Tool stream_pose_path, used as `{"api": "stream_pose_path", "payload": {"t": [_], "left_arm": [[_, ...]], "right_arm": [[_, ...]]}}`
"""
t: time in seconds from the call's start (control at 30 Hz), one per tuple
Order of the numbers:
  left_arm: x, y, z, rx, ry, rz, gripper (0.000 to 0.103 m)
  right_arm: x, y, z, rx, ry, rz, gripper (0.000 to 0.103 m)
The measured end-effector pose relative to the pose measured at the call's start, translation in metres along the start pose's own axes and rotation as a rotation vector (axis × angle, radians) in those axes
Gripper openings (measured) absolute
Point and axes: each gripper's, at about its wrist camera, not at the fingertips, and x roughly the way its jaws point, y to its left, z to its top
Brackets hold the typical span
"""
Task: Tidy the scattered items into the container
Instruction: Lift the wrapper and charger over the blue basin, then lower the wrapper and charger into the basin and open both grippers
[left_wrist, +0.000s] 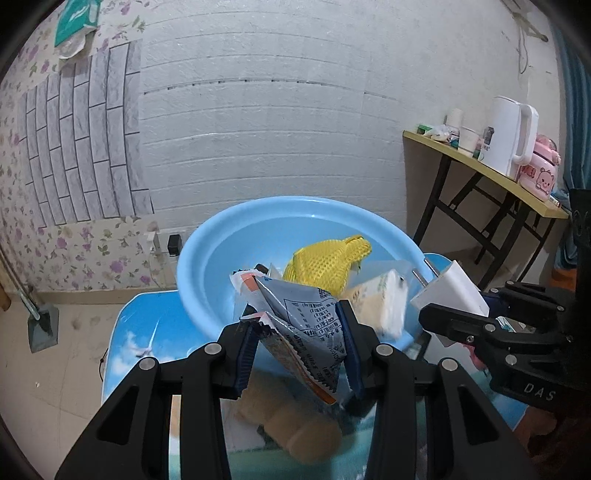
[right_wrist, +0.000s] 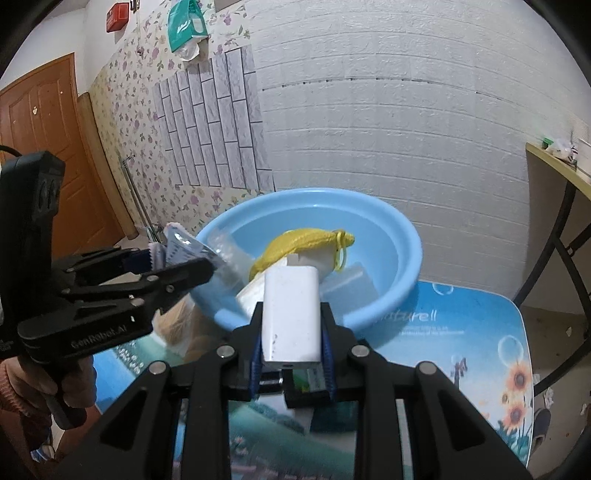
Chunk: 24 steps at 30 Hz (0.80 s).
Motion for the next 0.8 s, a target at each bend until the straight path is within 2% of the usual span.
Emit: {"api": "stream_pose_path", "payload": {"t": [0.23, 0.47, 0.5, 0.57, 0.8], "left_arm": [[0.026, 0.003, 0.002, -0.017, 0.044, -0.013, 0.04], [0.032, 0.007, 0.003, -0.021, 0.052, -0.026, 0.043], [0.033, 0.007, 0.003, -0.022, 0.055, -0.031, 0.045], [0.033, 0.008, 0.002, -0.023, 0.058, -0.033, 0.059], [0.025, 0.008, 0.001, -0.035, 0.04, -0.027, 0.074]], "right_arm": [[0.021, -0.003, 0.009, -0.016, 0.016, -0.002, 0.025], [0.038, -0.006, 0.009, -0.011, 0.05, 0.016, 0.025], [0.039, -0.005, 0.009, -0.012, 0.052, 0.017, 0.025], [0.04, -0.004, 0.009, -0.019, 0.053, 0.017, 0.025], [0.036, -0.004, 0.01, -0.015, 0.05, 0.021, 0.027]]}}
